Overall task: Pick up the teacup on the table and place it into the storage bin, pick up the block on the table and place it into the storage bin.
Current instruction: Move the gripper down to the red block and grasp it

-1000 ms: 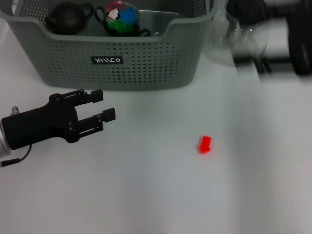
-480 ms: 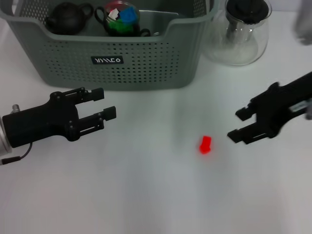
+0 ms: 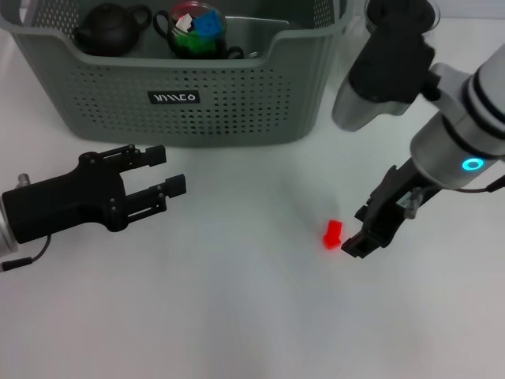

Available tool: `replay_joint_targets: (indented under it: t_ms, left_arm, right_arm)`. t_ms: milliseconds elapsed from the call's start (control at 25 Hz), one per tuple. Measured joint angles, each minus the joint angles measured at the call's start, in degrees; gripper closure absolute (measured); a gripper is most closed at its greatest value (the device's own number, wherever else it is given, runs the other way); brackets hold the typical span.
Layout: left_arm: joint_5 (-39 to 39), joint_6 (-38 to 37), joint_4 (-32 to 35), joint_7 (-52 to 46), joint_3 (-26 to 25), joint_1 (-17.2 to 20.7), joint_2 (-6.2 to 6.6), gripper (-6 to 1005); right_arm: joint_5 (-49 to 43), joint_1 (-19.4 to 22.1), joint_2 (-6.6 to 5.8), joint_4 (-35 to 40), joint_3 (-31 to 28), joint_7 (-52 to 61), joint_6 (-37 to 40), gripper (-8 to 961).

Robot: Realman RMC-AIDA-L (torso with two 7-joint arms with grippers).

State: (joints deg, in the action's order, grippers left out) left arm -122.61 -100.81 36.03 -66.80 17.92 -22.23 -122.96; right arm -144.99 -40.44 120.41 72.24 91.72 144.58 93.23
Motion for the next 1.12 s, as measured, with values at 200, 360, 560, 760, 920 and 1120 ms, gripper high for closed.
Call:
replay_joint_targets:
  t_ms: [200,360,560,760,920,1120]
  left_arm:
    - [0.0,0.0,0.0,0.09,-0.34,0.15,0.0,357]
    - [0.0,0.0,0.0,0.09,-0.35,0.17,0.0,357]
    - [0.0,0.0,0.0,0.09,-0.35,0.17,0.0,356]
    - [0.0,0.0,0.01,0.09,-0.35,0.17,-0.07,356]
    - [0.0,0.0,0.0,0.09,-0.36,0.17,-0.09,356]
    - [0.0,0.0,0.0,0.09,-0.43,0.17,-0.09,356]
  right_arm:
    - [-0.12,0.66,0.0,-0.62,3.59,0.0,-5.6,374]
    - [-3.23,1.25,0.0,-1.12,6.02,1.29,-9.97,379]
    - [-4.08,1.24,0.04,-2.46,7.49,2.14,-12.49,377]
    - [-4.51,1.28,0.1,-3.37,8.56,3.15,-14.88,437]
    - [-4.49,1.02,0.09,-4.72,9.31,3.17,-15.06,437]
    - [-4.25,0.97,0.09,-4.89,9.99,3.09,-14.68,436]
